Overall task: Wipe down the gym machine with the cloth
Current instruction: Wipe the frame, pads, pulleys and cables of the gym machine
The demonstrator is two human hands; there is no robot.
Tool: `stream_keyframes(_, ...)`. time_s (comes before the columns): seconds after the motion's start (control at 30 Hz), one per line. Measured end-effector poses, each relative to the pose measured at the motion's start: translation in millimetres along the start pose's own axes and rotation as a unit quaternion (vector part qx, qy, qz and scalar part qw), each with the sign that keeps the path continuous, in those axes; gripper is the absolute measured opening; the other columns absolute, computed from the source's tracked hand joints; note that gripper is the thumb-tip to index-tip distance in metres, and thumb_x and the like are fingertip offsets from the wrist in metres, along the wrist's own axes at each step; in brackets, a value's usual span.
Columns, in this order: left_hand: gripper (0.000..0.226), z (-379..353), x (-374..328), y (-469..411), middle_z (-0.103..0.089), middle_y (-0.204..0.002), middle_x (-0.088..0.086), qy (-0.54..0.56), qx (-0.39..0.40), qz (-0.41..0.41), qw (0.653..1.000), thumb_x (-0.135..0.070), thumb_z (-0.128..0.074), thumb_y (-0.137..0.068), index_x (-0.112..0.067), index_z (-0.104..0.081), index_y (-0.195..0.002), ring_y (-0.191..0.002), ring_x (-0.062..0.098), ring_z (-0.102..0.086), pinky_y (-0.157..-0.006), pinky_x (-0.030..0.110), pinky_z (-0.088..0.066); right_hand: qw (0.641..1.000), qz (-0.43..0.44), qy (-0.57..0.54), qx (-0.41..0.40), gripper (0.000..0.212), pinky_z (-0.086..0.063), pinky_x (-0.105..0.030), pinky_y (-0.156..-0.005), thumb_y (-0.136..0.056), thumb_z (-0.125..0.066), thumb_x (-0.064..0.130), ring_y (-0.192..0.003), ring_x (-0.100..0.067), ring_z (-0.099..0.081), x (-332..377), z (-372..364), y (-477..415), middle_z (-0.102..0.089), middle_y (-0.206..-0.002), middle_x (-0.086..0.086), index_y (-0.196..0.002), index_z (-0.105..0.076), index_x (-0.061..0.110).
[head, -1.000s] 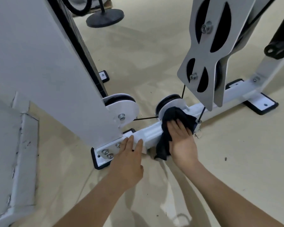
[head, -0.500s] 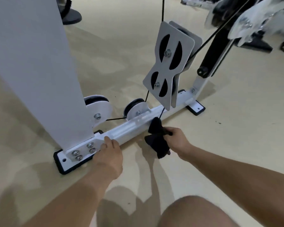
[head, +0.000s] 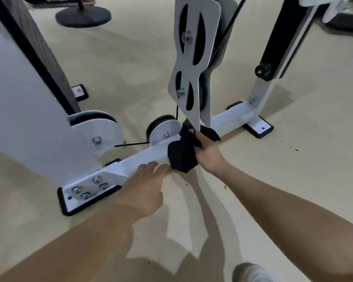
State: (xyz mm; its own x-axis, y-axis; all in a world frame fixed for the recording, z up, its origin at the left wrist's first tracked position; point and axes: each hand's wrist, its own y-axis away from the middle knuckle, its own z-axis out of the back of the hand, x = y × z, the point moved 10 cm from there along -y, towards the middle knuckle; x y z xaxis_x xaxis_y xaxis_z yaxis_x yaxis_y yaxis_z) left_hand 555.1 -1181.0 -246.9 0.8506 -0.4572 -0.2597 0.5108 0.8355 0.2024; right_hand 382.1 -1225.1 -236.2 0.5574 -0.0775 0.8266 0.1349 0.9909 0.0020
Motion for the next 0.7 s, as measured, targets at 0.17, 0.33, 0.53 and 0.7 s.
stream_keyframes(0.17, 0.067, 9.8, -5.2, -34.0, -0.029, -0.148, 0.001, -0.046, -0.004, 0.028, 0.999, -0.012, -0.049, -0.086, -0.026, -0.024, -0.147, -0.132, 0.024, -0.031, -0.101, 0.035, -0.039, 0.950, 0.176, 0.230, 0.113, 0.047, -0.040, -0.036, -0.099, -0.093, -0.047, 0.006, -0.124, -0.023, -0.048, -11.3, 1.0, -22.3, -0.052, -0.135, -0.002, -0.139, -0.048, 0.016)
stream_keyframes(0.33, 0.062, 9.8, -33.4, -49.0, -0.034, -0.143, 0.000, -0.060, 0.019, 0.062, 0.996, -0.010, -0.047, -0.087, -0.025, -0.031, -0.145, -0.130, 0.022, -0.034, -0.097, 0.037, -0.043, 0.953, 0.033, 0.300, 0.025, 0.050, -0.034, -0.028, -0.107, -0.095, -0.042, 0.013, -0.140, -0.016, -0.034, -93.1, 97.2, -73.7, -0.039, -0.151, 0.000, -0.145, -0.040, 0.014)
stream_keyframes(0.53, 0.041, 30.6, -164.3, -66.7, -0.060, -0.117, 0.013, -0.274, -0.096, -0.133, 0.948, -0.008, -0.029, -0.090, -0.011, -0.061, -0.115, -0.110, 0.030, -0.055, -0.096, 0.036, -0.042, 0.918, 0.207, 0.322, 0.108, 0.053, -0.015, -0.048, -0.117, -0.094, -0.030, 0.031, -0.146, -0.020, -0.022, -36.2, -15.1, -24.8, -0.036, -0.153, -0.002, -0.144, -0.039, 0.018)
stream_keyframes(0.7, 0.041, 12.3, -138.0, -101.6, -0.045, -0.134, 0.026, -0.522, 0.088, -0.080, 0.845, -0.013, -0.030, -0.100, 0.003, -0.041, -0.136, -0.126, 0.041, -0.037, -0.114, 0.055, -0.011, 0.901, 0.267, 0.322, 0.116, 0.055, -0.018, -0.039, -0.116, -0.090, -0.055, 0.014, -0.144, -0.018, -0.031, -63.6, 40.0, -51.8, -0.039, -0.152, -0.004, -0.144, -0.044, 0.013)
